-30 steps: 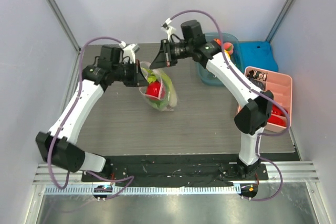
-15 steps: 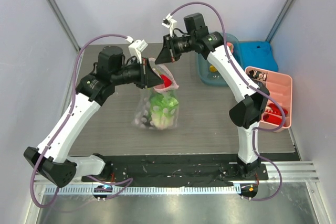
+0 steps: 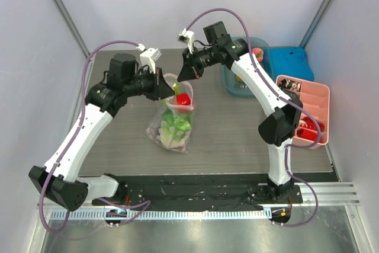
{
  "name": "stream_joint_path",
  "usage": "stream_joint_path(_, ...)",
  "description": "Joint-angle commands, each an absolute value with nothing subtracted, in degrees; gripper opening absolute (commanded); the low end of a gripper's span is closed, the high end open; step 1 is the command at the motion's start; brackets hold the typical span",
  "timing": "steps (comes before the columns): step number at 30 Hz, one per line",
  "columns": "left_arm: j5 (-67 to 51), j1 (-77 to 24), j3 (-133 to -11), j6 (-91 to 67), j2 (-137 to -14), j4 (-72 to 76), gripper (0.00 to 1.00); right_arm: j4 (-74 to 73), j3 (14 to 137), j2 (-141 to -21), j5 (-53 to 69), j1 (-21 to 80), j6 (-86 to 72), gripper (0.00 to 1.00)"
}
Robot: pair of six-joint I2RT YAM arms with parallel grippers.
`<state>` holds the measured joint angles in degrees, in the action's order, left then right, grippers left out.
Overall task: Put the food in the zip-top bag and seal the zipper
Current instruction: Adjust the zipper food storage bag at the center of the board, then zip the zipper food storage bag at the center of the board.
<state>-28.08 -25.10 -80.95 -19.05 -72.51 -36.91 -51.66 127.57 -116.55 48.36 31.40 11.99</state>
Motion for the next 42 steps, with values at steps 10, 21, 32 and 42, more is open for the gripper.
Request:
stream_joint_path(10, -32.3, -11.3, -75.2, -17.1, -59.6, -29.6, 0.86, -51.8, 127.0, -112.1, 48.6, 32.3, 21.7, 0.01)
stream_joint_path(21, -53.9, 8.9, -69.5, -8.8, -59.9, -23.2, 0.87, -52.4, 129.4, -111.3, 49.0, 32.7, 29.2, 0.01)
stream_joint_path(32, -62.1, 8.1, -66.4, 7.7, -60.5, -27.3, 0.82, -53.7, 126.5, -106.9, 50.5, 35.4, 40.0, 0.01)
stream_joint_path(42, -73.9, 7.7, -59.8, 24.0, -59.3, -27.7, 0.78, -52.3, 121.5, -104.0, 51.0, 38.3, 50.6, 0.01)
